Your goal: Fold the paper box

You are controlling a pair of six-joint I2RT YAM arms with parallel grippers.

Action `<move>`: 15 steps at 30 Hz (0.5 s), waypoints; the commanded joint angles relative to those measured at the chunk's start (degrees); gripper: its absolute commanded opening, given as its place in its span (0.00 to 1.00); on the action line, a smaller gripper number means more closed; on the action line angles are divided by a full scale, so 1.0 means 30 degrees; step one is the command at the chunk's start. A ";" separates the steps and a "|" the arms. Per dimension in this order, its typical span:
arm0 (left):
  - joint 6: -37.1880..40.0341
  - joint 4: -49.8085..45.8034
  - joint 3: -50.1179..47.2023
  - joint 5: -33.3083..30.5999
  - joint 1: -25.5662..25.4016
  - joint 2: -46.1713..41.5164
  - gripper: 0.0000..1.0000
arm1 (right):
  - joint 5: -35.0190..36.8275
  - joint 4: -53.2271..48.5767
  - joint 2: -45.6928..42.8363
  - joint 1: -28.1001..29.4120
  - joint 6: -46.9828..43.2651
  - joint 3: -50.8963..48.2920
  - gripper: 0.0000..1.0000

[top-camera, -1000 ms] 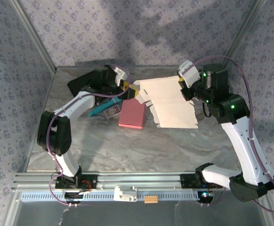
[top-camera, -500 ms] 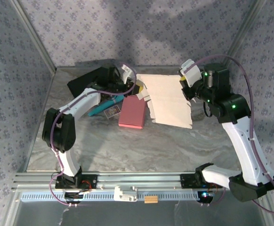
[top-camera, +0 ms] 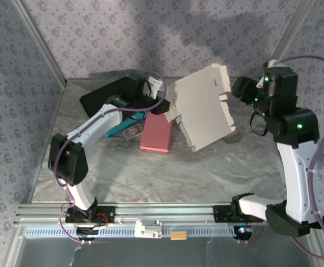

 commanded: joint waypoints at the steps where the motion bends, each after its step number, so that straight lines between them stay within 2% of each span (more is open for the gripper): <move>1: -0.0260 -0.1631 0.0487 -0.0910 -0.0294 -0.0674 0.01 | -0.0345 -0.2374 0.0269 -0.0251 0.8527 0.0390 0.70; 4: 0.0822 -0.2329 0.0533 -0.1321 -0.0639 -0.0816 0.01 | -0.0867 -0.1005 0.0694 -0.0253 1.1205 -0.0054 0.70; 7: 0.2223 -0.3053 0.0712 -0.1300 -0.0973 -0.0854 0.01 | -0.2301 -0.0269 0.1735 -0.0251 1.2922 -0.0314 0.58; 11: 0.4032 -0.4508 0.1120 -0.1337 -0.1341 -0.0795 0.02 | -0.4917 -0.1406 0.4200 -0.0242 1.4511 0.0418 0.65; 15: 0.5074 -0.5382 0.1251 -0.1987 -0.1860 -0.0904 0.02 | -0.5713 -0.0300 0.5143 0.0456 1.6041 -0.0658 0.64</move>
